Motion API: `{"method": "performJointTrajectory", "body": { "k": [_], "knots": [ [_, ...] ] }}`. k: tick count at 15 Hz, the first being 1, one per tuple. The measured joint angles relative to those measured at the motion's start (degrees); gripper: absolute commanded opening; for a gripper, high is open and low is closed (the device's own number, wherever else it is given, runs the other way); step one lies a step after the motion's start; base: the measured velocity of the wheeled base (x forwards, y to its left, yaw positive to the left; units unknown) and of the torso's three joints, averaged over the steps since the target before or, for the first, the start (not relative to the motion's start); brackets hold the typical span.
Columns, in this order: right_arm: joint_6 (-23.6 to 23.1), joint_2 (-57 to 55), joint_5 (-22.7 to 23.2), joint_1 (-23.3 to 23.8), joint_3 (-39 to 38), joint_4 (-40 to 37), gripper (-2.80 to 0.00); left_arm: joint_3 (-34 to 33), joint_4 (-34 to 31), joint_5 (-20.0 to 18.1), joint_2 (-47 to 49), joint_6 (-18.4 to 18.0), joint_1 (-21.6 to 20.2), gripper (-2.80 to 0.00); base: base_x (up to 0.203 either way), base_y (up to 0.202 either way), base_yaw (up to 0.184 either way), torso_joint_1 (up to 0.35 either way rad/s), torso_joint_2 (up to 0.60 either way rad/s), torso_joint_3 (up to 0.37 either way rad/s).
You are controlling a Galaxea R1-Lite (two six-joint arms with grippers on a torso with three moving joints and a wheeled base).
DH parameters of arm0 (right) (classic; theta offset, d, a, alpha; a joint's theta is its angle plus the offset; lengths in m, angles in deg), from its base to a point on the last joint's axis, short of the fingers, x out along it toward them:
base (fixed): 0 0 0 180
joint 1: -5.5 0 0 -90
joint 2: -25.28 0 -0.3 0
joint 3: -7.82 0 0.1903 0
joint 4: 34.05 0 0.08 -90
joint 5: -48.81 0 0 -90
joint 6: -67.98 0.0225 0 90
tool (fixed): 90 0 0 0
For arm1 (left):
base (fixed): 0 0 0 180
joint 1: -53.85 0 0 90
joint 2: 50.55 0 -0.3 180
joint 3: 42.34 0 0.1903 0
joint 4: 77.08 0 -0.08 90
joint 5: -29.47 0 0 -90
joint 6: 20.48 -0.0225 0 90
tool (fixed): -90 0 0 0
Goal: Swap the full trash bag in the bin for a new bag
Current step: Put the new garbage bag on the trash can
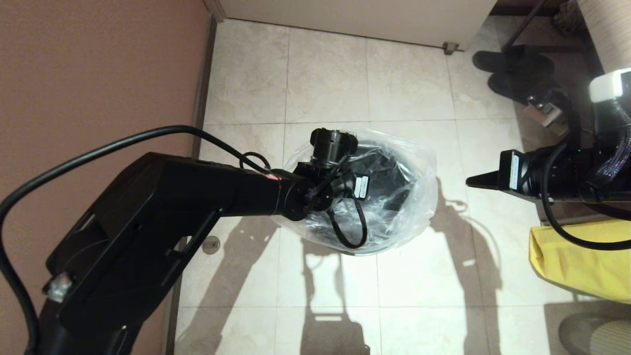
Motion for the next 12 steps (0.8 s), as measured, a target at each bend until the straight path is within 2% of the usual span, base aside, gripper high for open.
{"method": "performJointTrajectory", "body": {
  "k": [4, 7, 12],
  "knots": [
    [-0.6, 0.3, 0.0, -1.3, -0.7, -0.3, -2.8, -2.5, -0.1, 0.4, -1.8, 2.6, 2.0, -2.8, 0.0, 0.0, 0.0, 0.0, 0.0, 0.0],
    [-3.6, 0.5, -0.1, -2.7, -1.8, -1.2, -2.8, -5.6, 0.2, 0.7, -2.9, 5.7, 4.0, -2.8, 0.0, 0.0, 0.0, 0.0, 0.0, 0.0],
    [-5.0, 1.1, -0.1, -4.0, -2.2, -3.9, -2.8, -9.0, -0.1, 3.6, -6.1, 10.6, 5.3, -2.8, 0.0, 0.0, 0.0, 0.0, 0.0, 0.0]
  ]
}}
